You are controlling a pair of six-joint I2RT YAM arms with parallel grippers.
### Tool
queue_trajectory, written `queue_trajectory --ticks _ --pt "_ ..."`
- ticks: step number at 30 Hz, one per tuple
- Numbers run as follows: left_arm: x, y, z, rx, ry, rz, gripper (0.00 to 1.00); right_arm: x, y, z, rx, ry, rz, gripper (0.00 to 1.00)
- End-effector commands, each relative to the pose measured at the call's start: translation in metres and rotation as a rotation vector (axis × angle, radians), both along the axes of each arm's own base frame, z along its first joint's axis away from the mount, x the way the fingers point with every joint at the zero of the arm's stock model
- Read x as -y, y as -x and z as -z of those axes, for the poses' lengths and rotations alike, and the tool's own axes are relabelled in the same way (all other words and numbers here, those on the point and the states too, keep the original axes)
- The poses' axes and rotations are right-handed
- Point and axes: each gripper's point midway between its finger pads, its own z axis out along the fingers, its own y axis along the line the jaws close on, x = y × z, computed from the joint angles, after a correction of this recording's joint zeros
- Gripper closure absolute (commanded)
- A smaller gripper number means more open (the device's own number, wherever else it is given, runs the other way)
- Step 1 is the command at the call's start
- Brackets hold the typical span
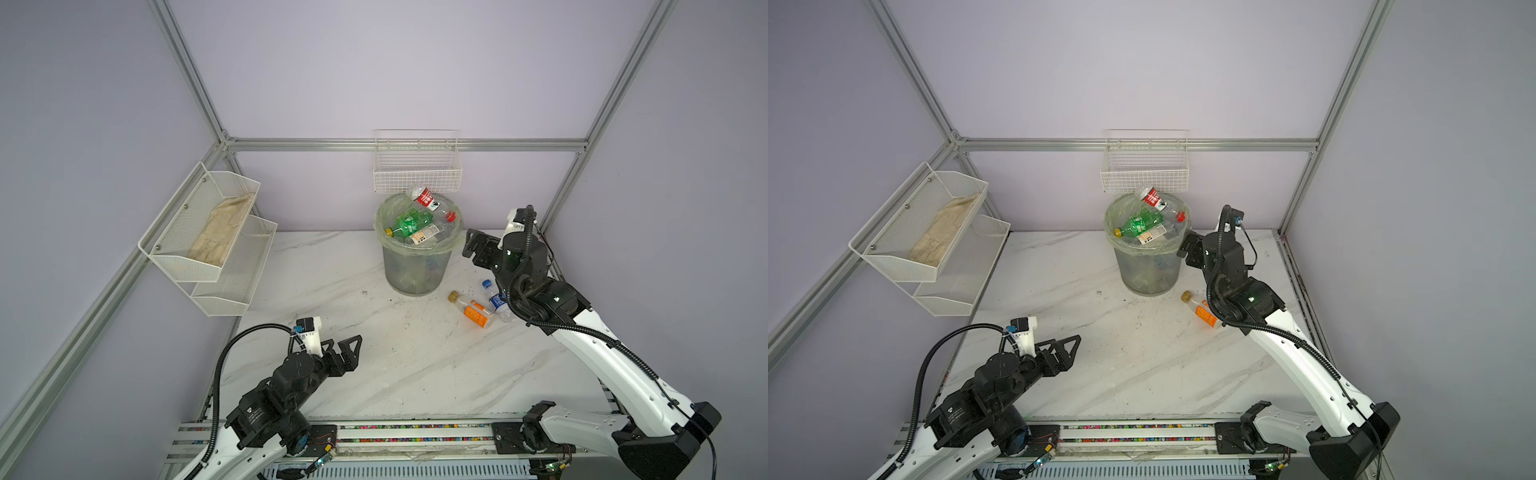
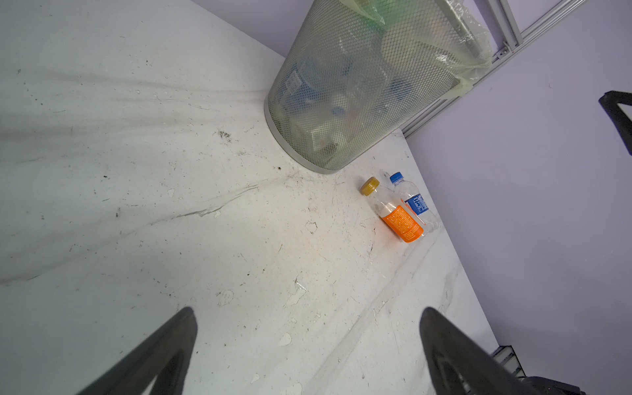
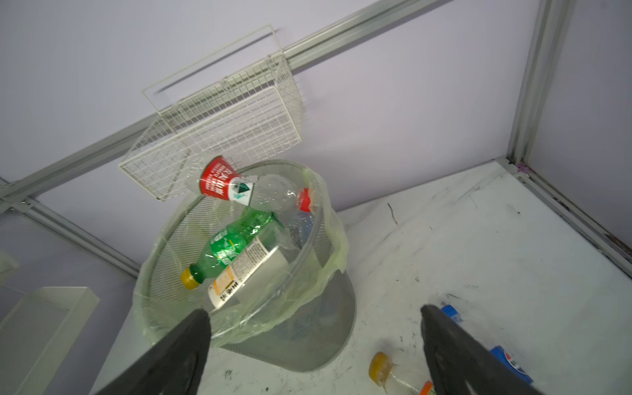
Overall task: Throw the plastic bottles in the bin
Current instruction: 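Withdraw the right gripper from the bin toward the orange-labelled and blue-capped bottles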
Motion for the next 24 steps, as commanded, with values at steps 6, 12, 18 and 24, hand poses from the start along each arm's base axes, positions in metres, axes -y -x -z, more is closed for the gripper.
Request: queue_trajectory --ticks 6,12,18,24 --pt "0.000 -0.002 -0.001 0.021 0.005 -0.003 0.00 0.033 -0.005 0.076 -0.213 -0.001 0.073 0.03" --pt "0.000 -0.001 -0.002 0.021 0.010 -0.002 0.00 0.039 -0.009 0.132 -0.351 -0.011 0.077 0.03" --pt "0.000 -0.001 0.001 0.019 0.011 -0.001 0.00 0.044 -0.012 0.194 -0.515 -0.013 0.074 0.03" --pt "0.000 0.000 0.003 0.017 0.010 -0.001 0.00 0.061 -0.012 0.242 -0.632 -0.027 0.101 0.03"
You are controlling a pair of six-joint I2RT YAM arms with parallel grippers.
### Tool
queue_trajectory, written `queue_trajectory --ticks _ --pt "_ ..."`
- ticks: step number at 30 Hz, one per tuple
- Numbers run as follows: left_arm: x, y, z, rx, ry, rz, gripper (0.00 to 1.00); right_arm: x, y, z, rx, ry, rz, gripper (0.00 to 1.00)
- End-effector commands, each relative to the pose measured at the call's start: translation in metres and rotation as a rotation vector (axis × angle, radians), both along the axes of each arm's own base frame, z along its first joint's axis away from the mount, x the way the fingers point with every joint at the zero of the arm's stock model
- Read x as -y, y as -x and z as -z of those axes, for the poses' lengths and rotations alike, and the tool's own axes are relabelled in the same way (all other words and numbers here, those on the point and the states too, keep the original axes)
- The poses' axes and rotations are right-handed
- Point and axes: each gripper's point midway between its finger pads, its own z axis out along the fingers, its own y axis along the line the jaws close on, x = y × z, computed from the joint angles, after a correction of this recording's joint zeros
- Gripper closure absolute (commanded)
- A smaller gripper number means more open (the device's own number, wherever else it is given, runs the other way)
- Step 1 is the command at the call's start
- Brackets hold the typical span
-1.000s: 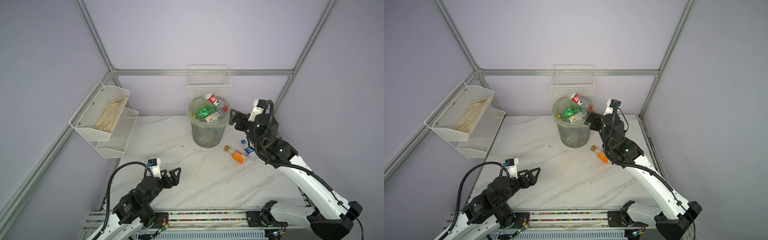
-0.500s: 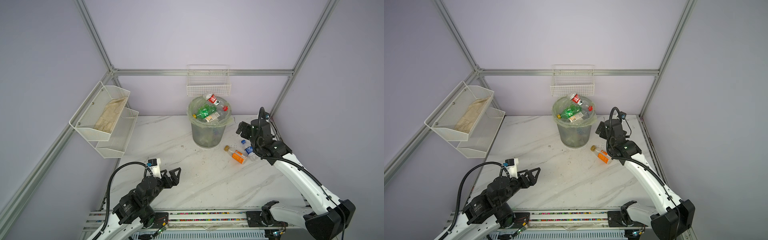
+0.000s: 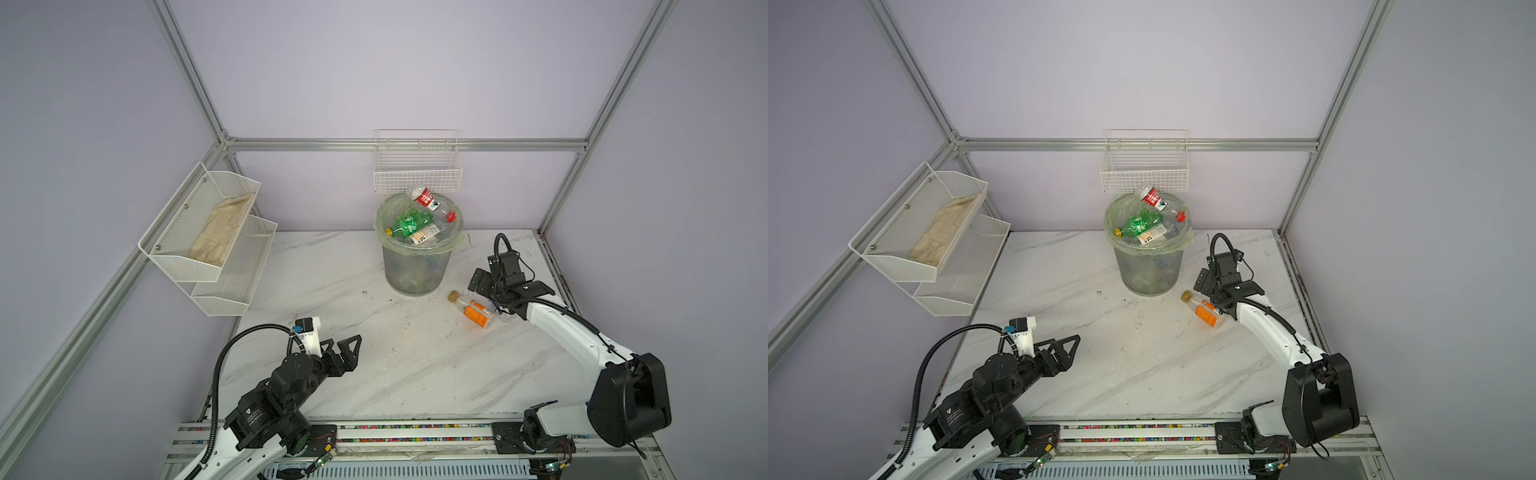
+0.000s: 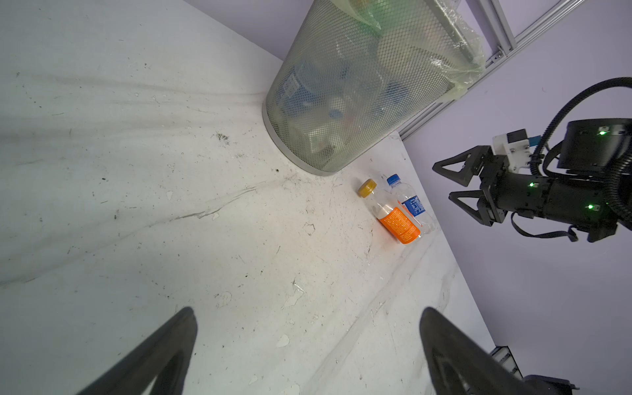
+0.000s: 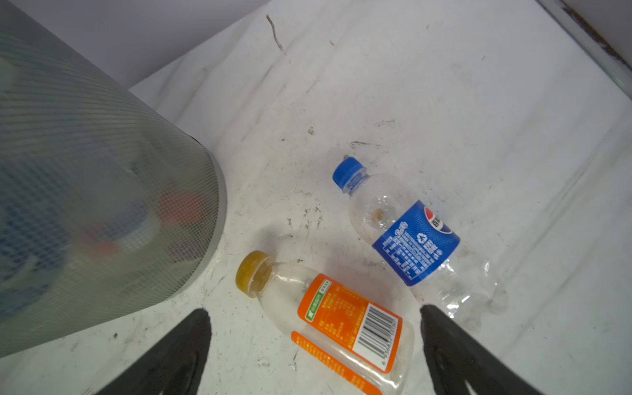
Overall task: Throw the plastic bottles in the bin
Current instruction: 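Withdraw the right gripper from the bin toward the orange-labelled and blue-capped bottles, then lower and close the right gripper on the orange-labelled yellow-capped bottle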
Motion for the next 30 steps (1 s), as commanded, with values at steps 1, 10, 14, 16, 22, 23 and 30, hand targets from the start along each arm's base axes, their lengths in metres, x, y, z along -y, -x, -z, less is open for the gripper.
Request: queue_trajectory --ticks 1,10,14,16,22,23,30 --pt "0.001 -0.001 0.006 0.005 0.000 0.000 0.00 0.008 0.004 0.025 -0.072 -0.048 0.018 0.03" --pt "0.000 0.000 0.006 0.007 0.005 0.000 0.00 0.014 0.003 0.054 -0.132 -0.099 0.026 0.03" --pt "0.000 0.000 0.007 0.005 0.006 -0.003 0.00 0.014 0.006 0.063 -0.149 -0.115 0.022 0.03" --pt "0.000 0.000 0.007 0.003 0.005 -0.002 0.00 0.013 0.007 0.065 -0.151 -0.121 0.019 0.03" --pt "0.000 0.000 0.007 0.004 0.004 -0.006 0.00 0.004 0.013 0.071 -0.157 -0.170 -0.009 0.03" --pt "0.000 -0.001 0.007 0.004 0.004 -0.006 0.00 0.002 0.014 0.072 -0.159 -0.181 -0.015 0.03" --pt "0.000 -0.001 0.009 0.000 0.002 -0.007 0.00 -0.012 0.029 0.078 -0.156 -0.271 -0.063 0.05"
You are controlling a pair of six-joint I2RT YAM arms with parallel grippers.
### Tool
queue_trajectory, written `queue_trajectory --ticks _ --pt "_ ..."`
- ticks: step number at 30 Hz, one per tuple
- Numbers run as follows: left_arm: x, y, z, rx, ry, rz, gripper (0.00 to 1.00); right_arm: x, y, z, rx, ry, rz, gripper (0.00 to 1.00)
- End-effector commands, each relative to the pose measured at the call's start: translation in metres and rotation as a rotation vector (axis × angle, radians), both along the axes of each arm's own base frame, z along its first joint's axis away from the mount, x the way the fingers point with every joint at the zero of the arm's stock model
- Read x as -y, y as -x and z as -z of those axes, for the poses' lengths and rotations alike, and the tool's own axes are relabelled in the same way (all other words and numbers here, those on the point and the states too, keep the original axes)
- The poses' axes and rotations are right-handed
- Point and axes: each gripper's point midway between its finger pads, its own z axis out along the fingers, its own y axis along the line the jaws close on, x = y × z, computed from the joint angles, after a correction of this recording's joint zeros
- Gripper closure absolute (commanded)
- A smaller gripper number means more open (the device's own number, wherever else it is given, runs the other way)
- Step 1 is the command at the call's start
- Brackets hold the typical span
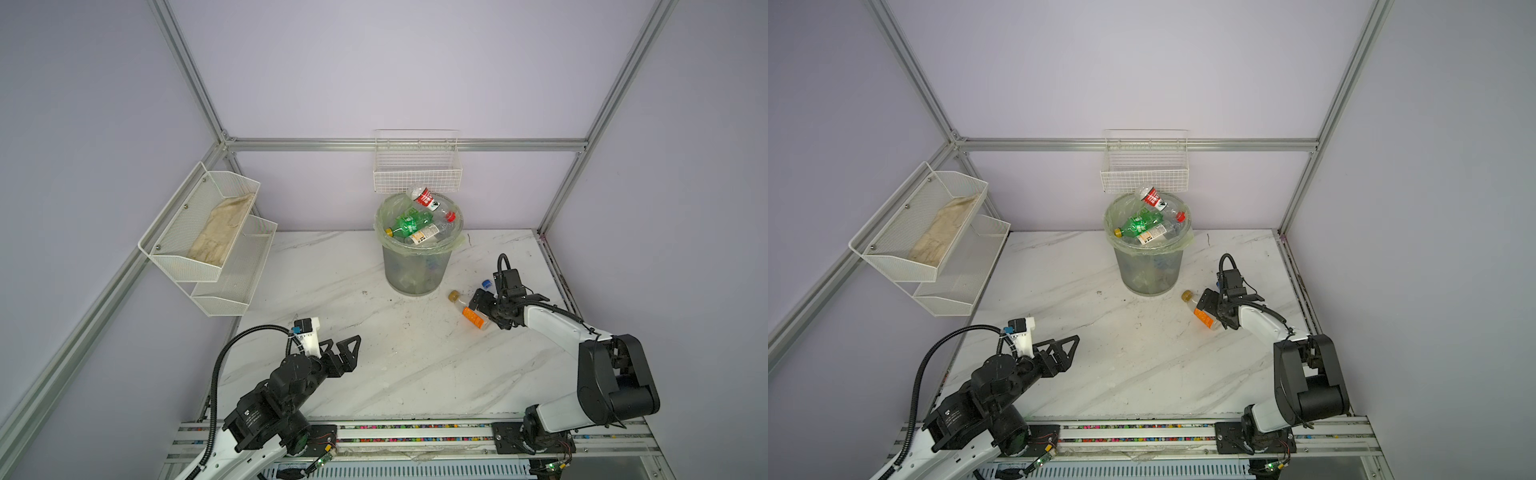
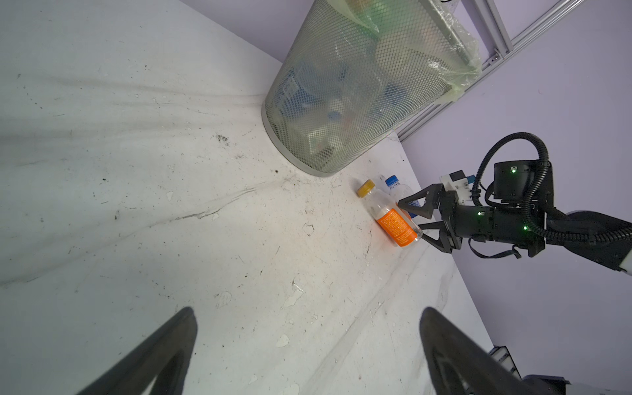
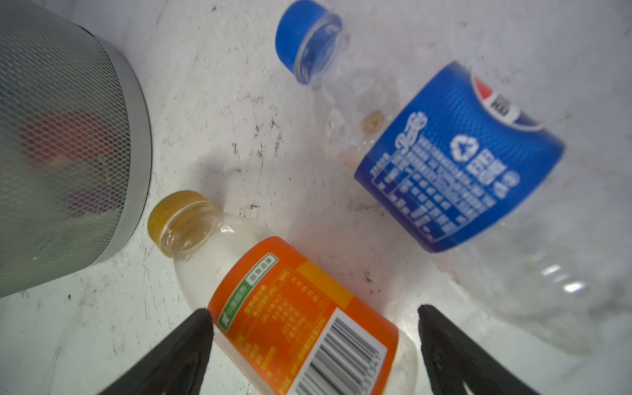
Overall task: Throw the plastic bottles in the bin
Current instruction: 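Lower and close the right gripper on the orange-labelled yellow-capped bottle, then lift the orange-labelled bottle upright with the right gripper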
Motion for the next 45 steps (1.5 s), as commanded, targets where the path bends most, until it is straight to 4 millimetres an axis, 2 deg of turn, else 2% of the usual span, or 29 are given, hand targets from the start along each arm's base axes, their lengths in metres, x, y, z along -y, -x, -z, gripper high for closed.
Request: queue_trajectory --ticks 1,5,6,10,14,16,20,27,32,34,37,39,41,45 --pt "0.001 -0.003 0.008 -0.001 0.001 -0.007 0.00 -0.009 0.003 -0.008 0.035 -0.077 -0.008 0.06" --pt "0.002 -0.003 0.008 -0.003 -0.001 -0.006 0.00 -0.016 0.011 -0.008 0.047 -0.126 -0.029 0.08" --pt "0.002 -0.003 0.008 -0.003 0.001 -0.008 0.00 -0.019 0.012 -0.017 0.078 -0.145 -0.042 0.08" --pt "0.003 -0.004 0.008 -0.003 0.001 -0.006 0.00 -0.033 0.014 -0.021 0.095 -0.177 -0.124 0.08" --pt "0.004 -0.005 0.008 -0.004 0.002 -0.003 0.00 -0.030 0.015 -0.012 0.068 -0.113 -0.145 0.08" --pt "0.005 -0.005 0.007 -0.004 0.003 -0.002 0.00 -0.028 0.017 0.004 0.027 -0.089 -0.146 0.08" --pt "0.005 -0.005 0.007 -0.003 0.004 -0.002 0.00 -0.029 0.016 0.014 0.007 -0.062 -0.152 0.10" --pt "0.005 -0.006 0.006 -0.003 -0.007 -0.003 0.00 -0.037 0.009 0.028 -0.013 -0.034 -0.167 0.25" --pt "0.006 -0.006 0.007 -0.005 -0.011 -0.002 0.00 -0.039 0.009 0.030 -0.015 -0.014 -0.175 0.41" --pt "0.006 -0.007 0.009 -0.007 -0.014 -0.003 0.00 -0.038 0.010 0.030 -0.014 -0.006 -0.174 0.50" --pt "0.006 -0.007 0.008 -0.004 -0.013 -0.002 0.00 -0.036 0.011 0.023 -0.001 0.001 -0.170 0.61" --pt "0.006 -0.007 0.008 -0.004 -0.014 -0.001 0.00 -0.037 0.009 0.011 0.026 -0.004 -0.167 0.63" --pt "0.007 -0.007 0.008 -0.004 -0.013 0.001 0.00 -0.036 0.007 -0.006 0.068 -0.009 -0.157 0.65" --pt "0.007 -0.007 0.010 -0.007 -0.014 0.000 0.00 -0.037 0.002 -0.063 0.212 -0.033 -0.150 0.69"
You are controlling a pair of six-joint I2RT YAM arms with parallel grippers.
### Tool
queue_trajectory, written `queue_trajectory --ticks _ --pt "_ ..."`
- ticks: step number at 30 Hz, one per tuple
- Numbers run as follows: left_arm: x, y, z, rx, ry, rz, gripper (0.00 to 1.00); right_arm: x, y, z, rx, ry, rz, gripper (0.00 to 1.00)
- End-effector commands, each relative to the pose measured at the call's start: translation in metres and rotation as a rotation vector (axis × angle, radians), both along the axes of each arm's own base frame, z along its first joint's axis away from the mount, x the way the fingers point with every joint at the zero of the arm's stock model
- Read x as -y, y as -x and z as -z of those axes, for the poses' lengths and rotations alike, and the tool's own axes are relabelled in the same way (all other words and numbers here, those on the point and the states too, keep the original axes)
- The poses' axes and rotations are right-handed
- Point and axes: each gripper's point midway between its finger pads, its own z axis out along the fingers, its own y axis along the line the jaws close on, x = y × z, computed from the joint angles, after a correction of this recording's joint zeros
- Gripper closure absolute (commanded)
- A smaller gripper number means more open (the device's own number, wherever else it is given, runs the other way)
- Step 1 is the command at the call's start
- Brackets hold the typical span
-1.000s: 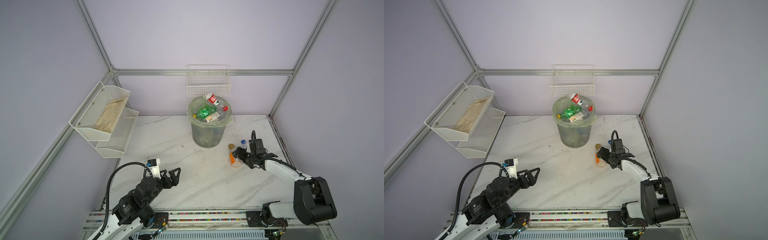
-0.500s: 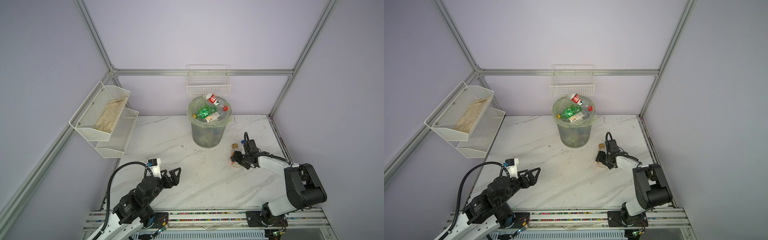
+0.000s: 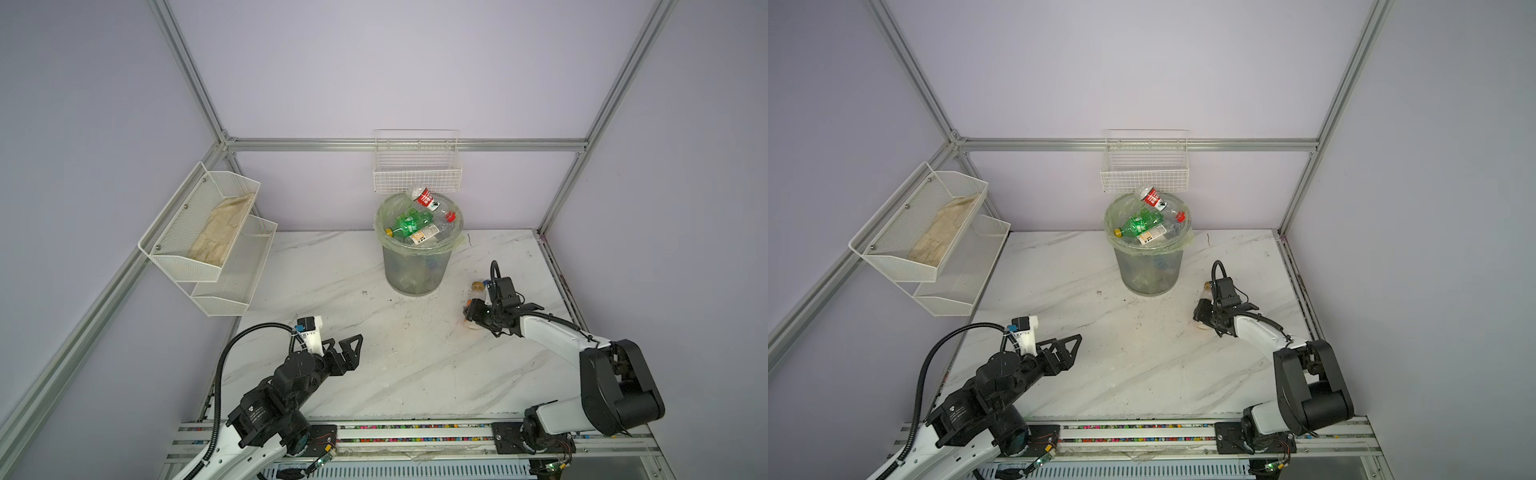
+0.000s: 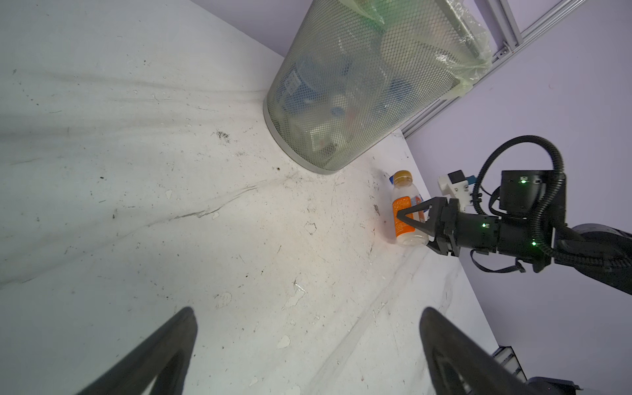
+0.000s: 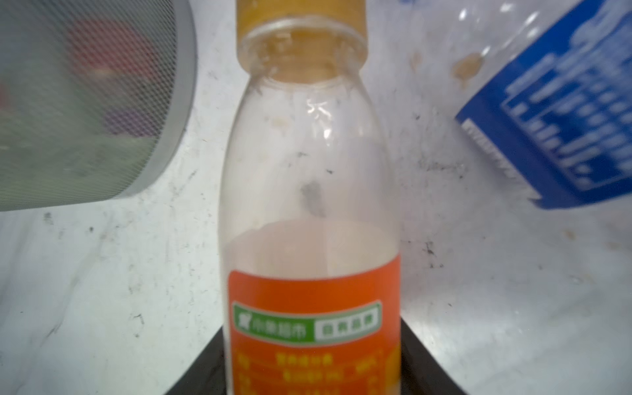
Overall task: Throw the plastic bottles in the bin
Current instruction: 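Lift the orange-labelled bottle upright with the right gripper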
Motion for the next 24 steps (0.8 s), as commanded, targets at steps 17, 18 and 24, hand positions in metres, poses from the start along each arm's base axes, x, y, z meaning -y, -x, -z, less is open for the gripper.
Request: queue_trajectory --ticks 17,18,24 --pt "0.004 -0.002 0.007 0.002 0.013 0.007 0.00 -0.021 0.007 -0.244 0.556 -0.197 -0.062 0.83" --pt "0.004 -0.002 0.007 0.002 0.013 0.007 0.00 -0.021 0.010 -0.252 0.578 -0.208 -0.063 0.83" --pt "0.004 -0.002 0.007 0.000 0.012 0.006 0.00 -0.014 0.029 -0.300 0.699 -0.236 -0.057 0.84"
